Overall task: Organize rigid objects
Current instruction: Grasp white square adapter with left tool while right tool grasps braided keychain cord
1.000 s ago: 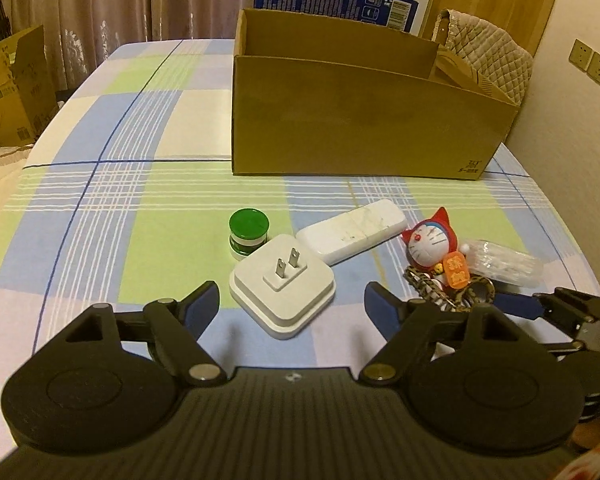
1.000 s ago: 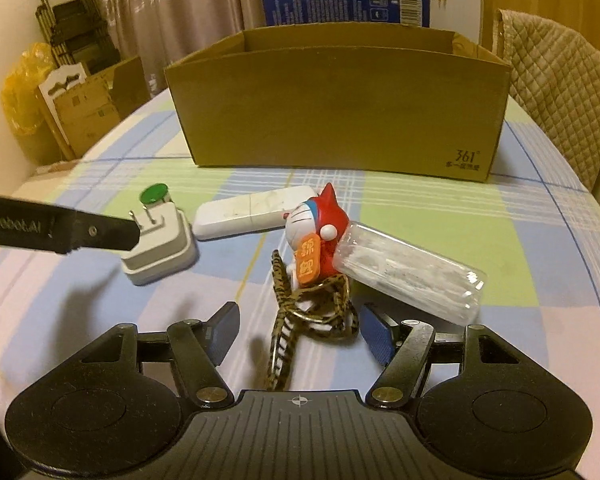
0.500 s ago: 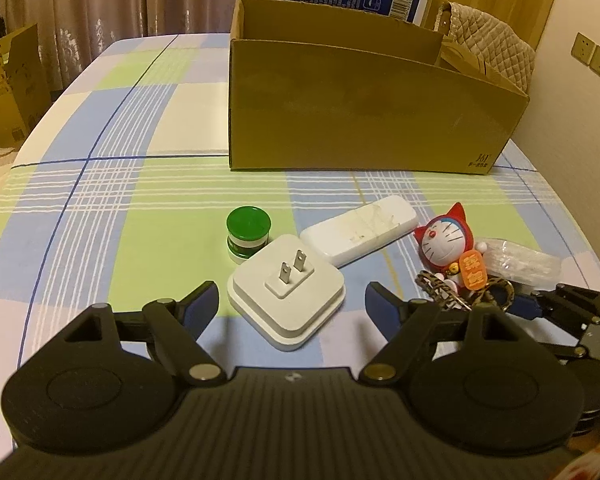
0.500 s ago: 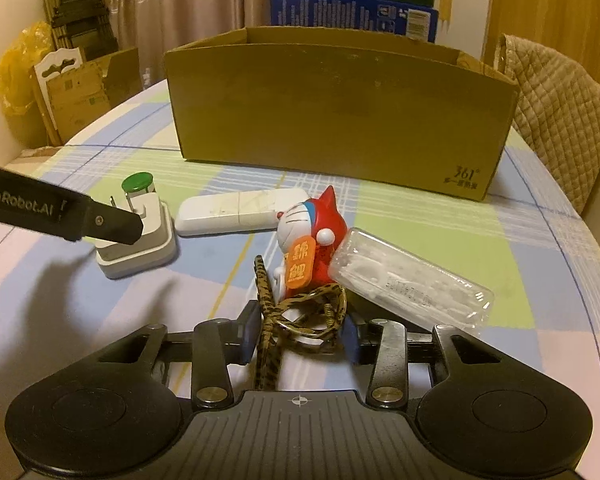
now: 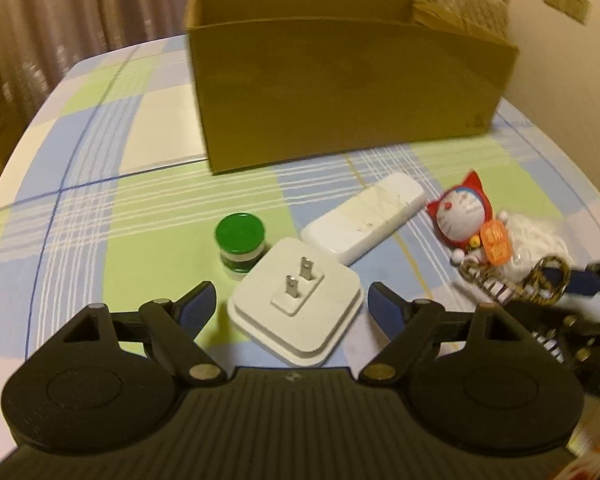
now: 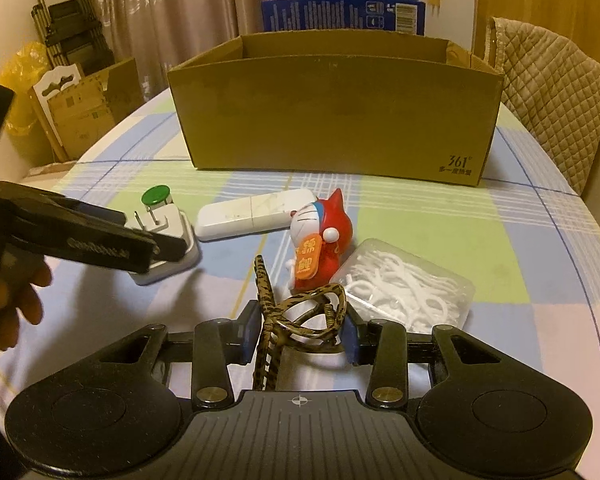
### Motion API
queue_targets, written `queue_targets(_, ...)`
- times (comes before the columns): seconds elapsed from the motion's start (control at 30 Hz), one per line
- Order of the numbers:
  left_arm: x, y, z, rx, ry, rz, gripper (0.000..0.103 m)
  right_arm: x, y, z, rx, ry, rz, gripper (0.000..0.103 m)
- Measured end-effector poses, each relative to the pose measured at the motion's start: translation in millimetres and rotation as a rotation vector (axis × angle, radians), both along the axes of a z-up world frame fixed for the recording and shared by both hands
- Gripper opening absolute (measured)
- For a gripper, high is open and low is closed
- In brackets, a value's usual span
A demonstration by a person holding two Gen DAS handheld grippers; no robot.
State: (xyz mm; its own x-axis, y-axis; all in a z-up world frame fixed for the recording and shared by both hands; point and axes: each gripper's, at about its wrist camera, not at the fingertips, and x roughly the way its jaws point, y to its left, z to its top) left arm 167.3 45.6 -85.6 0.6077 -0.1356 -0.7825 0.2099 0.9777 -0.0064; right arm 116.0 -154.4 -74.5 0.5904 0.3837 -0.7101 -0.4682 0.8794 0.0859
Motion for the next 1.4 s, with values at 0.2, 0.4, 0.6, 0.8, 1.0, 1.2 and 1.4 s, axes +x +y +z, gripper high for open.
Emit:
queue_targets(0.2, 8.4, -6.0, -11.3, 0.029, 0.022, -0.046, 0.075, -1.1, -3.3, 2.6, -0.004, 0.002, -0.007, 0.038)
queue_targets(0.4, 0.1, -13.6, -11.0, 0.022, 0.041, -0.028, 0.075, -0.5, -8.5, 2.6, -0.005, 0.005, -0.022, 0.038)
queue_targets(0.6, -13.2, -20.9, -10.7, 0.024, 0.036, -0.025, 0.075, -0.4, -14.3, 5.5, 0.001, 0.0, -0.038, 0.038)
queue_targets(0.8, -21.6, -24.0, -11.8, 0.037, 0.03, -0.031, 0.075, -1.2, -20.3, 9.4, 0.004, -0.006, -0.048, 0.038)
queue_targets(1.0, -27.5, -30.4, -12.1, 0.067, 0.044, -0.089, 0.075, -2.5, -21.7, 9.6, 0.004, -0.004, -0.05, 0.038)
queue_targets(1.2, -27.6, -31.8, -11.4, 0.058, 0.038, -0.105, 0.066, -2.1, -21.2, 9.6, 0.005, -0.006, -0.052, 0.038)
queue_targets(1.4, -18.9, -35.7, -12.5, 0.047, 0.029, -0.103, 0.066, -1.4, -21.3, 9.2, 0.004, -0.005, -0.051, 0.038)
